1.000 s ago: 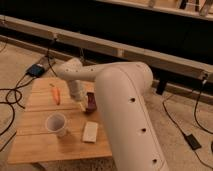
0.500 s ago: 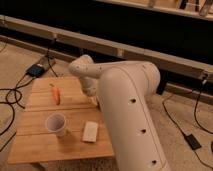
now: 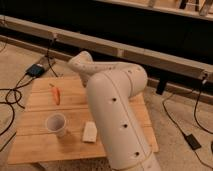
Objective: Drag the ceramic bowl in a circle
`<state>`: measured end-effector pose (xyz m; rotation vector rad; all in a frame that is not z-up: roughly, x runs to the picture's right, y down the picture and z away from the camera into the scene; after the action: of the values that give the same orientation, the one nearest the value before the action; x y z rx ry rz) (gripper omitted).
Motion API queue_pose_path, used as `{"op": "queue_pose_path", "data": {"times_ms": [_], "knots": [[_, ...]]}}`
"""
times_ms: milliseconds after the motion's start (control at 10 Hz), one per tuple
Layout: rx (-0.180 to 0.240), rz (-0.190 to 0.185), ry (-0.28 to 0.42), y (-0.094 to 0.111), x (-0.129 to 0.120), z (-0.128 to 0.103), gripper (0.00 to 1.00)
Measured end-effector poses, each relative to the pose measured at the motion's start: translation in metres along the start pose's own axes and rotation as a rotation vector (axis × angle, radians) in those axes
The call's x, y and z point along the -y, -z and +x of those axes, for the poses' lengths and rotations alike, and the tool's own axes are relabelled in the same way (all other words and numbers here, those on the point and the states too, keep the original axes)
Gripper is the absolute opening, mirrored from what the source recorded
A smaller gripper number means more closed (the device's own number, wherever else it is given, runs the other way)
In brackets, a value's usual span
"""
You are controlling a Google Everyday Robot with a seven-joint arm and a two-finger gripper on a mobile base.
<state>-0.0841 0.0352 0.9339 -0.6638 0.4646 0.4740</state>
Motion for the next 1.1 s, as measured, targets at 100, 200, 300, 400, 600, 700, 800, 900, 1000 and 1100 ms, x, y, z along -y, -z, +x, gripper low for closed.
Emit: {"op": "queue_pose_path", "data": {"times_ms": [100,200,300,400,600,700,800,900,1000,1100], "knots": [[0.016,0.007,0.025,0.004,-0.004,-0.018,0.00],[0.036,0.011,0.054,0.009,-0.011,-0.037,0.00],[0.054,0.007,0.079,0.015,-0.020,-0.049,0.00],[0.072,-0.002,0.105,0.020,-0.031,-0.060,0.00],[0.126,-0.043,0.167,0.037,-0.067,-0.075,0.00],[0.140,-0.060,0.183,0.041,-0.081,-0.076,0.00],[0.157,-0.096,0.202,0.045,-0.104,-0.071,0.00],[0.158,-0.130,0.219,0.046,-0.127,-0.059,0.00],[0.146,-0.155,0.232,0.044,-0.141,-0.045,0.00],[0.129,-0.175,0.238,0.041,-0.152,-0.030,0.00]]}}
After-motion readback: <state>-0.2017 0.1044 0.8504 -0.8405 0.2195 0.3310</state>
